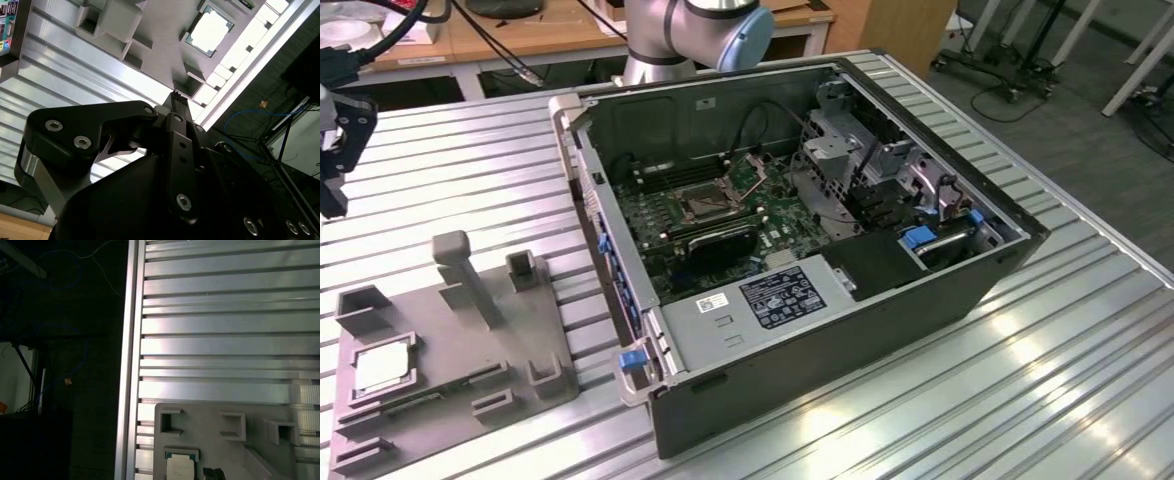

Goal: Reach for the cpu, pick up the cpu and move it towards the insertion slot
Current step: 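Reach for the cpu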

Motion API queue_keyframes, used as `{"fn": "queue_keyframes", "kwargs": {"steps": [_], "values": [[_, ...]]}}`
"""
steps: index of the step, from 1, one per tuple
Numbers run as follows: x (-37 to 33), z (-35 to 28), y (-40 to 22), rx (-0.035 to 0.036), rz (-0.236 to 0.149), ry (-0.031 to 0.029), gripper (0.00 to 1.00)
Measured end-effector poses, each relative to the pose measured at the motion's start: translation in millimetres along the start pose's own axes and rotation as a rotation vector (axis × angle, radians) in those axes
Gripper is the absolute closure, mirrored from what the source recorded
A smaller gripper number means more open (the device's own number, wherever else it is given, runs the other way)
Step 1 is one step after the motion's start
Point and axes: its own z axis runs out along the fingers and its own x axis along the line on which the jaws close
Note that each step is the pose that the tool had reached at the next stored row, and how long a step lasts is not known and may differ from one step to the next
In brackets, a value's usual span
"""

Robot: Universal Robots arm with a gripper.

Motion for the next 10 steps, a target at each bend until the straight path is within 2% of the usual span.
{"fn": "queue_keyframes", "kwargs": {"steps": [10], "values": [[2.3, 1.0, 0.0, 0.0, 0.0, 0.0, 0.89]]}}
